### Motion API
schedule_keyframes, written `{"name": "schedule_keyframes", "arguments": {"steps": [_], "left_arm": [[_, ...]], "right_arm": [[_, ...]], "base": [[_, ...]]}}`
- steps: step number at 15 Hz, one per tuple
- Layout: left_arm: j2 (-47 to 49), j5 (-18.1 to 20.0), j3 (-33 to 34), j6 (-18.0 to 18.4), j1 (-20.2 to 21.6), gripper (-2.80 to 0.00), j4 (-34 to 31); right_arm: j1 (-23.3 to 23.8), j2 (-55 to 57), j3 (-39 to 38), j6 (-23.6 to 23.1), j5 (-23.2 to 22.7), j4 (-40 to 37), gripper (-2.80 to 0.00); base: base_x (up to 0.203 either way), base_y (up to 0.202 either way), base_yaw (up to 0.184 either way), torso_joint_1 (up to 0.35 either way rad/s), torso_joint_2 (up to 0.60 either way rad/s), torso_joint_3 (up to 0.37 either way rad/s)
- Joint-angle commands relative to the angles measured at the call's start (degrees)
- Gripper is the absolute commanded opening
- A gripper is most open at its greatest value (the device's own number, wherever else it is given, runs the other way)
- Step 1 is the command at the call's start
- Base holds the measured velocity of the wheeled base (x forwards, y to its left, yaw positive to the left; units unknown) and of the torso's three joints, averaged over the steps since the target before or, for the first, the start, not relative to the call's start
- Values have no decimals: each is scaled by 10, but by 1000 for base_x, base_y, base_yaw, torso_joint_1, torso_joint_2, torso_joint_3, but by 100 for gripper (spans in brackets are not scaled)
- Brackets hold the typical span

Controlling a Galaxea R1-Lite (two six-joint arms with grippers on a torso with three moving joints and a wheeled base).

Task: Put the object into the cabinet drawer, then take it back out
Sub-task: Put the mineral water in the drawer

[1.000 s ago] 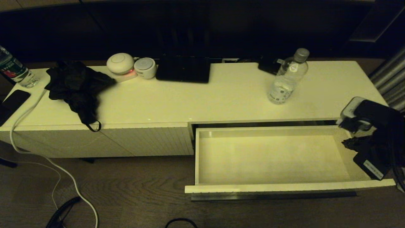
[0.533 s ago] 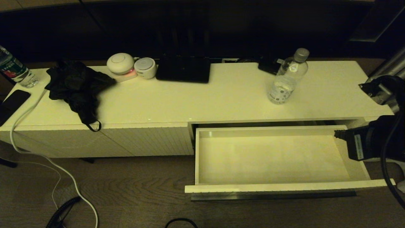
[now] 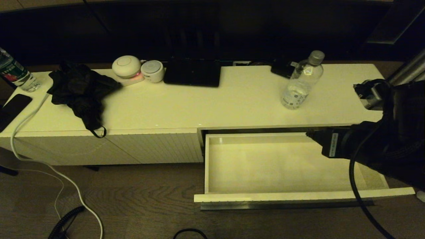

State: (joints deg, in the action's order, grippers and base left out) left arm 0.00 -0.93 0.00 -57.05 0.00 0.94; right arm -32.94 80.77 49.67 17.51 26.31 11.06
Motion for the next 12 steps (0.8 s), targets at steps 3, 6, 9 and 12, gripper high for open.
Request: {"name": "schedule_keyframes", "arguments": {"steps": [3, 6, 9, 12], "left_arm": [[-1, 0, 0, -3, 0, -280, 0], [-1, 0, 0, -3, 0, -280, 0], [-1, 0, 0, -3, 0, -280, 0], [-1, 0, 0, -3, 0, -280, 0]], "right_arm": [[-3, 71, -73, -47, 49, 173, 0], [2, 118, -98, -100, 72, 303, 0], [14, 180, -113, -176, 83, 450, 0], [46, 232, -95, -214, 83, 512, 0]], "base": [[0, 0, 0, 0, 0, 0], [0, 0, 0, 0, 0, 0], [0, 0, 0, 0, 0, 0], [0, 0, 0, 0, 0, 0]]}}
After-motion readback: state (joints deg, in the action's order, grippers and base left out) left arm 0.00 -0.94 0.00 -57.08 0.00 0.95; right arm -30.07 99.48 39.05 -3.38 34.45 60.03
